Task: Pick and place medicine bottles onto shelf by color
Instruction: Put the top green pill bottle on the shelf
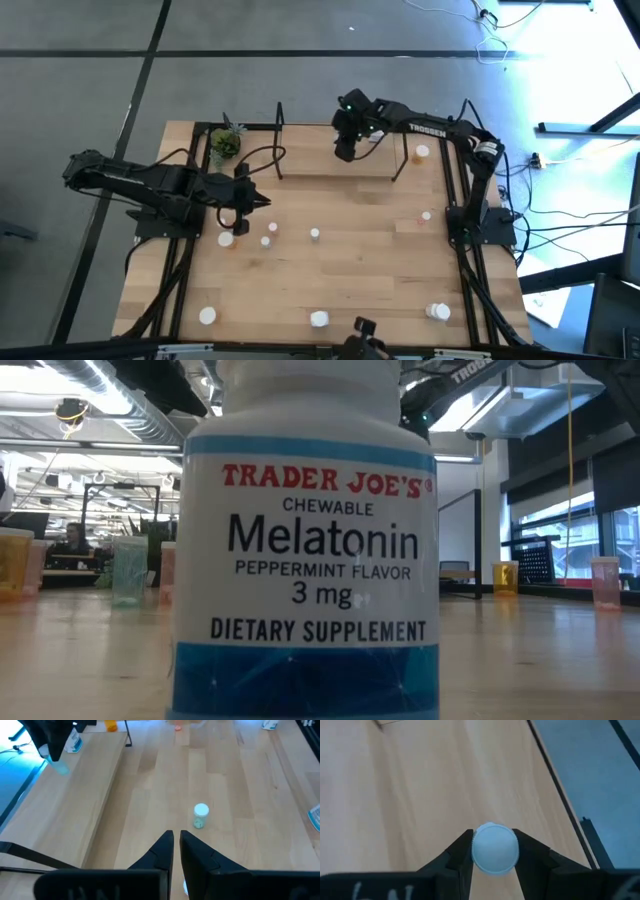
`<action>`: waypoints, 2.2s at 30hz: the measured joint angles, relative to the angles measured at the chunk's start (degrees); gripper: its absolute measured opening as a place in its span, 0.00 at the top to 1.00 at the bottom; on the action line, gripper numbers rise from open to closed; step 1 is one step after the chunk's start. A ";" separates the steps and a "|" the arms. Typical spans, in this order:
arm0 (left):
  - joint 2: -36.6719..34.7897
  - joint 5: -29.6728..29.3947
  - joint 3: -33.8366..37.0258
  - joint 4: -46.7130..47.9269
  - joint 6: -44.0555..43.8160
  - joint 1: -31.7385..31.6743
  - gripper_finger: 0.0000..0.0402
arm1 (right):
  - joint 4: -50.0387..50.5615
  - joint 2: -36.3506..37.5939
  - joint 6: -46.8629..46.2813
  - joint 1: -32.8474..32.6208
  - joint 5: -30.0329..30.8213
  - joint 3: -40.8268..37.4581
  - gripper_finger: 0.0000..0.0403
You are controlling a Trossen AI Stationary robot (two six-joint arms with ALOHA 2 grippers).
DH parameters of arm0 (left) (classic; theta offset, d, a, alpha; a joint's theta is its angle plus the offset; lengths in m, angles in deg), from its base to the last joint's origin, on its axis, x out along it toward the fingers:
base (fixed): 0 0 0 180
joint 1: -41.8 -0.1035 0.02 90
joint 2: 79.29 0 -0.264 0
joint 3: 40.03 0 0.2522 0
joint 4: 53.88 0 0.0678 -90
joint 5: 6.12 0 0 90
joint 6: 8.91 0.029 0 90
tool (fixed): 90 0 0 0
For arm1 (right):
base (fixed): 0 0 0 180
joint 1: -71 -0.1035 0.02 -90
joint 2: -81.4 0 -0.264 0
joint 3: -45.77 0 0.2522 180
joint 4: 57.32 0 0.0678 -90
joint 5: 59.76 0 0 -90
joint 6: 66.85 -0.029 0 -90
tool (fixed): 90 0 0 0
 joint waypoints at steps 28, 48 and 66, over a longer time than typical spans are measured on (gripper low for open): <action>0.00 0.00 0.00 0.02 0.03 0.02 0.93 | 0.32 0.59 -21.15 1.66 20.95 -3.05 0.70; 0.00 0.00 0.00 0.03 0.01 0.02 0.93 | 1.44 0.37 -14.86 1.64 16.14 -3.05 0.70; 0.01 0.00 0.00 0.04 0.03 0.02 0.93 | -0.38 -1.81 -13.42 1.29 15.10 -3.05 0.70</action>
